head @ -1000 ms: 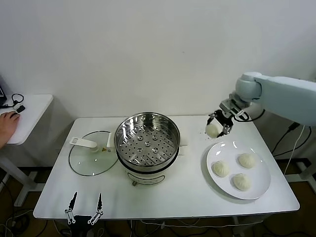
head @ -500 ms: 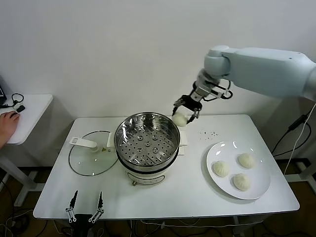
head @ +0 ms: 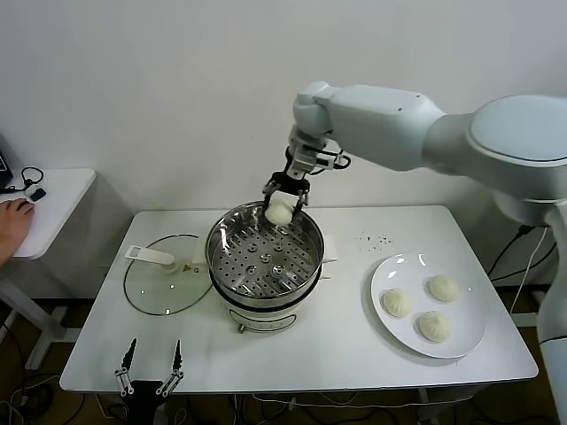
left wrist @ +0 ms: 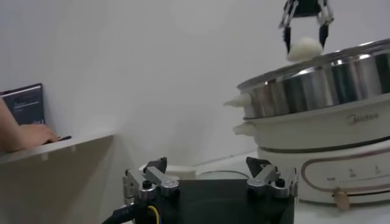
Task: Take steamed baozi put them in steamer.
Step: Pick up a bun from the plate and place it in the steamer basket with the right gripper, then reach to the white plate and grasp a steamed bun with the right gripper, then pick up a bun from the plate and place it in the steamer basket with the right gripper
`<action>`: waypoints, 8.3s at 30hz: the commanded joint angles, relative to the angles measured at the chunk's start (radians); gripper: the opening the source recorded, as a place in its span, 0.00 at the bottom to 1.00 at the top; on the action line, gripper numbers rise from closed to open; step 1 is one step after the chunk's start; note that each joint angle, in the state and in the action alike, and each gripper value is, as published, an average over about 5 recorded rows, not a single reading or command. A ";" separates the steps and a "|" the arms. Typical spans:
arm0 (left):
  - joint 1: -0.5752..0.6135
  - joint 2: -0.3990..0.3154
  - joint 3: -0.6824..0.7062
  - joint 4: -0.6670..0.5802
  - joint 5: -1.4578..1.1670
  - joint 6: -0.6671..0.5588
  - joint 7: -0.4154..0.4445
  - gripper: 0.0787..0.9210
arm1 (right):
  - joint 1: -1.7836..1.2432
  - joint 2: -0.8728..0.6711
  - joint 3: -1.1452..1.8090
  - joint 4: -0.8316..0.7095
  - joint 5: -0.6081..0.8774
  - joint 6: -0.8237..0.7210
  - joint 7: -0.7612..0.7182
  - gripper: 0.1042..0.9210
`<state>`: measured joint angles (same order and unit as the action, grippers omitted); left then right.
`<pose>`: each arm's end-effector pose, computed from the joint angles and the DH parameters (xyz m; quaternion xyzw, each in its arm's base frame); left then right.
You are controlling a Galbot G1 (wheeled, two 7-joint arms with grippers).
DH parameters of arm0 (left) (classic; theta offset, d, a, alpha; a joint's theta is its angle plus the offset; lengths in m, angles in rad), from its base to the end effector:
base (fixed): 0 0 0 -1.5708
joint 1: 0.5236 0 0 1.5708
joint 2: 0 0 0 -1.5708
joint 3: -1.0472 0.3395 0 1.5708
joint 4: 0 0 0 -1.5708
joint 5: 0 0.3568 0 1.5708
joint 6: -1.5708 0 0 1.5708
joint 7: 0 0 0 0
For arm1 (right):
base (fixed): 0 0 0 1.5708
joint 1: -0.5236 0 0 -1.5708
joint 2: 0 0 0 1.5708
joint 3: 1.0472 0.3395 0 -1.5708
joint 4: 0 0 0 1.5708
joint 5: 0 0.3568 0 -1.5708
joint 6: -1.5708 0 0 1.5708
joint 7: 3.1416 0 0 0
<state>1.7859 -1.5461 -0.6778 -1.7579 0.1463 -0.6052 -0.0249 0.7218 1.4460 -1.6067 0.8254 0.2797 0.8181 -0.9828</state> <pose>0.0732 0.0606 -0.4341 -0.0195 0.9920 0.1228 0.0237 0.6202 0.1481 -0.0174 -0.6978 0.1409 -0.7013 0.0378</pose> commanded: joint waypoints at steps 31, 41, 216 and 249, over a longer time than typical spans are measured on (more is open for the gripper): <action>-0.015 -0.002 -0.002 0.006 -0.001 -0.002 0.001 0.88 | -0.198 0.190 0.091 -0.267 -0.149 0.055 -0.007 0.79; 0.002 -0.002 -0.015 -0.010 0.002 -0.002 0.000 0.88 | -0.077 0.123 0.027 -0.170 0.044 0.055 -0.066 0.88; 0.031 0.000 -0.009 -0.058 0.032 -0.008 0.007 0.88 | 0.369 -0.155 -0.299 0.535 0.832 -1.057 0.075 0.68; 0.032 -0.002 -0.014 -0.053 0.031 -0.006 0.010 0.88 | 0.023 0.155 -0.156 0.188 0.760 -1.079 0.103 0.68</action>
<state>1.8187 -1.5464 -0.6905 -1.8150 0.1757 -0.6108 -0.0154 0.8251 1.5390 -1.7815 1.0889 1.0576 -0.2600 -0.8819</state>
